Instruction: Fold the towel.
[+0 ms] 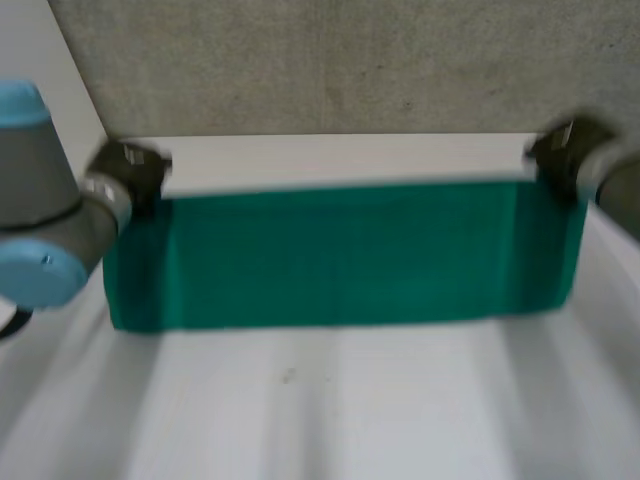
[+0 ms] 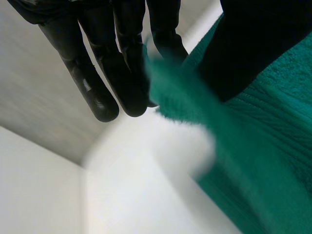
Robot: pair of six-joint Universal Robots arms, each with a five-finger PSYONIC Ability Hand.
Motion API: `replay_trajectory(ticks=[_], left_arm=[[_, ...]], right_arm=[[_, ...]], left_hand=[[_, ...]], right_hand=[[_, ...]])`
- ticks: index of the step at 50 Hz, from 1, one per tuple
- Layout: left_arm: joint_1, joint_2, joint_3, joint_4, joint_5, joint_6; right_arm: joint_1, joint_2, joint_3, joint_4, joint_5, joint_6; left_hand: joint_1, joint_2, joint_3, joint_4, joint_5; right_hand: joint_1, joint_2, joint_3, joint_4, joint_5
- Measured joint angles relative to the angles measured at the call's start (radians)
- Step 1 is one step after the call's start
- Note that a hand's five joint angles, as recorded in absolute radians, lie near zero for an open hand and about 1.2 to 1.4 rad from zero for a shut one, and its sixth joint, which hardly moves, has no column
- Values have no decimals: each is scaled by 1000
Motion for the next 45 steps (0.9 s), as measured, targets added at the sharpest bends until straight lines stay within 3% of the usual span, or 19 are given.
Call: replay_trajectory(ticks=[3,6,10,12,25,36,40,45], left_arm=[[-14,12,96,93,-19,-18],[-35,69,192,345,-73,-88],[-41,139,193,560,-117,-173],[-40,156,177,598,-124,-196],[-15,129,-64,536,-83,-294],[-17,-54,-216,533,-53,-294],[-17,-111,-305,513,-53,-279],[-15,-90,-415,457,-58,-228]], right_arm=[[3,1,-125,-77,2,90],[-1,-32,-250,-267,-1,251],[-7,-122,-252,-458,-6,363],[-9,-150,-231,-493,-11,382],[3,-66,0,-328,-108,343],[3,119,122,-307,-100,267],[3,197,162,-241,-93,238],[-2,189,226,-111,-91,173]], left_hand=[[0,0,1,0,0],[0,0,1,0,0],[0,0,1,0,0],[0,0,1,0,0],[0,0,1,0,0],[0,0,1,0,0],[0,0,1,0,0],[0,0,1,0,0]], right_hand=[[0,2,0,0,0],[0,2,0,0,1],[0,2,0,0,7],[0,2,0,0,11],[0,2,5,4,15],[0,2,5,4,15],[0,2,5,4,15],[0,2,5,4,15]])
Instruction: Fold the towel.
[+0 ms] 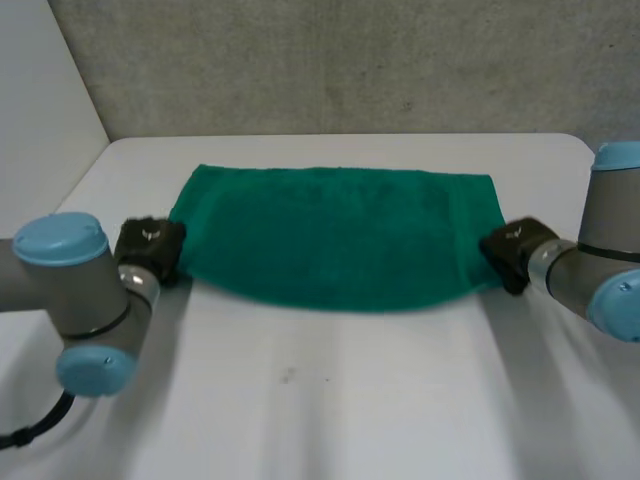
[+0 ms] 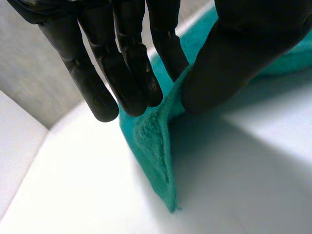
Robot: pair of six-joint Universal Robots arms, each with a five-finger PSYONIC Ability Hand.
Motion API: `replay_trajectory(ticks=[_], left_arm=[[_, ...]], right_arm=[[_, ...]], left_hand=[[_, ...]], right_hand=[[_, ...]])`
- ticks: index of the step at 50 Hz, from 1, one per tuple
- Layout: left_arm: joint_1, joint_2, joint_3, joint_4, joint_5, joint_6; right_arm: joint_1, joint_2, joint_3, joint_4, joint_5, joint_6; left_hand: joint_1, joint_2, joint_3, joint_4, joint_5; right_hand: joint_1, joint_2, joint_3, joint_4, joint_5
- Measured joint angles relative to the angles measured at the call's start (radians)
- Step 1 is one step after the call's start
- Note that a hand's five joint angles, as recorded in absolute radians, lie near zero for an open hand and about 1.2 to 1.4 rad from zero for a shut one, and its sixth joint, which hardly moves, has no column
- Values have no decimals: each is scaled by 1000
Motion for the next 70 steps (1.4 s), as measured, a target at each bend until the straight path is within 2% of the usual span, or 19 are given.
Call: replay_trajectory(ticks=[3,5,6,8,10,16,19,20,28,33,41,47,48,51,52,53,55,63,70], left_arm=[[7,96,-111,-96,-6,95],[17,190,-197,-198,-7,182],[17,190,-197,-198,-7,182],[29,316,-292,-341,-4,283],[33,374,-328,-402,-1,323],[35,436,-341,-426,5,361],[34,423,-322,-390,5,361],[30,387,-289,-332,5,358],[-1,159,-77,-102,3,353],[-30,-32,145,-11,5,361],[-41,-255,431,18,29,369],[-42,-391,581,16,109,374],[-43,-402,589,17,122,374],[-45,-418,595,24,148,375],[-48,-421,591,31,158,376],[-50,-420,588,35,161,376],[-55,-412,579,43,166,376],[-73,-296,492,77,163,371],[-74,-139,341,90,152,359]], right_arm=[[-5,-68,78,100,2,-86],[-16,-183,196,178,14,-220],[-16,-183,196,178,14,-220],[-41,-317,332,232,35,-376],[-55,-373,389,247,43,-442],[-84,-447,449,224,44,-509],[-86,-450,448,213,42,-505],[-90,-441,430,175,38,-475],[-62,-229,242,8,40,-288],[-22,-73,77,-57,88,-205],[7,62,-81,-129,155,-171],[22,171,-210,-180,188,-174],[24,187,-230,-184,194,-174],[27,208,-260,-187,207,-174],[32,224,-292,-189,230,-170],[33,227,-298,-190,237,-167],[36,230,-314,-193,254,-152],[32,117,-275,-224,251,-4],[22,-90,-67,-218,132,70]], left_hand=[[0,0,0,0,0],[0,0,0,0,0],[0,0,0,0,0],[0,0,0,0,0],[0,0,0,0,0],[0,0,0,0,0],[0,0,0,0,0],[0,0,0,0,0],[0,0,0,0,0],[0,0,0,0,0],[0,0,0,0,0],[-6,-7,-7,-8,-4],[-6,-7,-7,-8,-4],[-103,-146,-127,-129,-77],[-637,-617,-586,-597,-542],[-708,-659,-647,-659,-605],[-936,-924,-904,-919,-856],[-956,-996,-981,-992,-919],[-956,-996,-981,-992,-919]], right_hand=[[0,0,0,0,0],[0,0,0,0,0],[0,0,0,0,0],[0,0,0,0,0],[0,0,0,0,0],[0,0,0,0,0],[0,0,0,0,0],[0,0,0,0,0],[0,0,0,0,0],[0,0,0,0,1],[0,0,0,0,2],[-2,-2,-3,0,3],[-190,-181,-182,-181,-171],[-190,-181,-182,-181,-171],[-731,-862,-849,-849,-821],[-737,-873,-860,-861,-833],[-777,-952,-965,-958,-924],[-778,-958,-974,-962,-930],[-778,-958,-974,-962,-930]])
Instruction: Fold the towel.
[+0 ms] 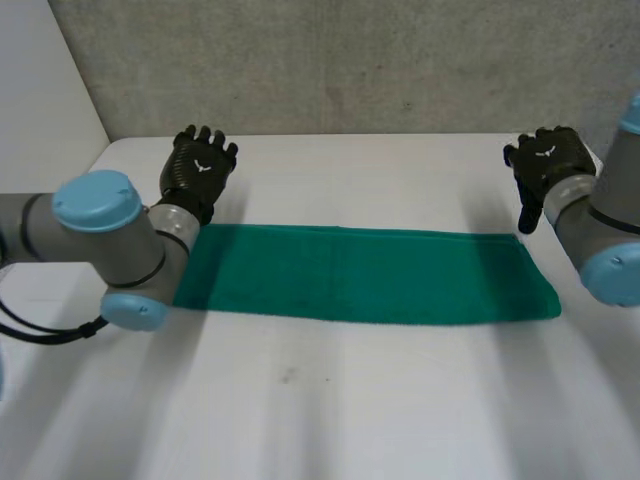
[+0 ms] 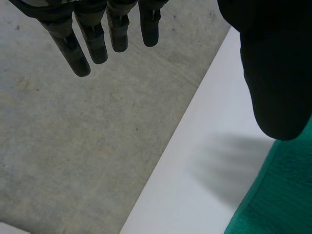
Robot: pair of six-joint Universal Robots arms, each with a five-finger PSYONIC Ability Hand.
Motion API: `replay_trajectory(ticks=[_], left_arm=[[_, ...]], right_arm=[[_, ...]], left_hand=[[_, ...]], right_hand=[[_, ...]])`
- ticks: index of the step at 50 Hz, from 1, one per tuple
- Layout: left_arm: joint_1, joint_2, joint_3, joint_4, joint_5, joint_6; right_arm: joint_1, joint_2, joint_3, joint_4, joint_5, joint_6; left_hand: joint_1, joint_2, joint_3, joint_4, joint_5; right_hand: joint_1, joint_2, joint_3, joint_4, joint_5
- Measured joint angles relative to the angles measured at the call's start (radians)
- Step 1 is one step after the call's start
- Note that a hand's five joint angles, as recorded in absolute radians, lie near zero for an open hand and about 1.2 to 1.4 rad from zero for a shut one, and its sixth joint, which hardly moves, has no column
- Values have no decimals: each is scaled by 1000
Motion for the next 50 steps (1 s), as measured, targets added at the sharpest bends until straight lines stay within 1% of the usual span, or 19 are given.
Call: replay_trajectory(ticks=[3,6,11,17,20,22,23,24,25,28,32,38,40,41,42,43,44,46,50], left_arm=[[1,92,-113,-1,-6,-28],[2,148,-189,-4,-8,-66],[9,221,-295,-8,-8,-169],[15,261,-369,-9,-7,-262],[17,267,-394,-9,-7,-284],[18,267,-400,-9,-7,-287],[19,267,-406,-8,-7,-289],[20,266,-413,-8,-7,-289],[20,265,-416,-8,-7,-289],[21,264,-423,-8,-7,-287],[22,265,-428,-8,-8,-285],[24,270,-432,-9,-8,-285],[27,283,-439,-9,-8,-285],[27,283,-439,-9,-8,-285],[33,299,-452,-9,-8,-286],[36,305,-457,-10,-8,-286],[36,305,-457,-10,-8,-286],[42,326,-476,-10,-8,-287],[49,354,-505,-11,-7,-288]], right_arm=[[-23,-103,153,17,-78,9],[-46,-147,243,27,-117,10],[-91,-177,382,33,-171,8],[-137,-162,459,11,-216,7],[-164,-130,472,-15,-241,7],[-171,-117,472,-23,-247,6],[-182,-95,468,-35,-253,6],[-195,-71,459,-48,-255,5],[-201,-64,457,-53,-254,5],[-229,-43,444,-78,-239,2],[-282,-39,431,-112,-200,-10],[-353,-59,420,-122,-178,-41],[-428,-76,404,-120,-172,-108],[-428,-76,404,-120,-172,-108],[-481,-87,387,-116,-168,-187],[-492,-89,382,-115,-167,-210],[-492,-89,382,-115,-167,-210],[-511,-104,362,-111,-168,-284],[-455,-137,332,-107,-183,-306]], left_hand=[[0,0,0,0,0],[0,0,0,0,0],[0,0,0,0,0],[0,0,0,0,0],[0,0,0,0,0],[0,0,0,0,0],[0,0,0,0,0],[0,0,0,0,0],[0,0,0,0,0],[0,0,0,0,0],[0,0,0,0,0],[0,0,0,0,0],[0,0,0,0,0],[0,0,0,0,0],[0,0,0,0,0],[0,0,0,0,0],[0,0,0,0,0],[0,0,0,0,0],[0,0,0,0,0]], right_hand=[[0,0,0,0,0],[0,0,0,0,0],[0,0,0,0,0],[13,19,31,18,20],[124,149,169,147,132],[124,149,169,147,132],[361,417,412,389,361],[670,773,774,735,689],[729,859,859,838,793],[760,947,951,936,886],[760,954,967,957,906],[760,954,967,957,906],[760,954,967,957,906],[760,954,967,957,906],[760,954,967,957,907],[760,954,967,957,909],[760,954,967,957,909],[765,953,970,957,915],[765,953,970,957,916]])
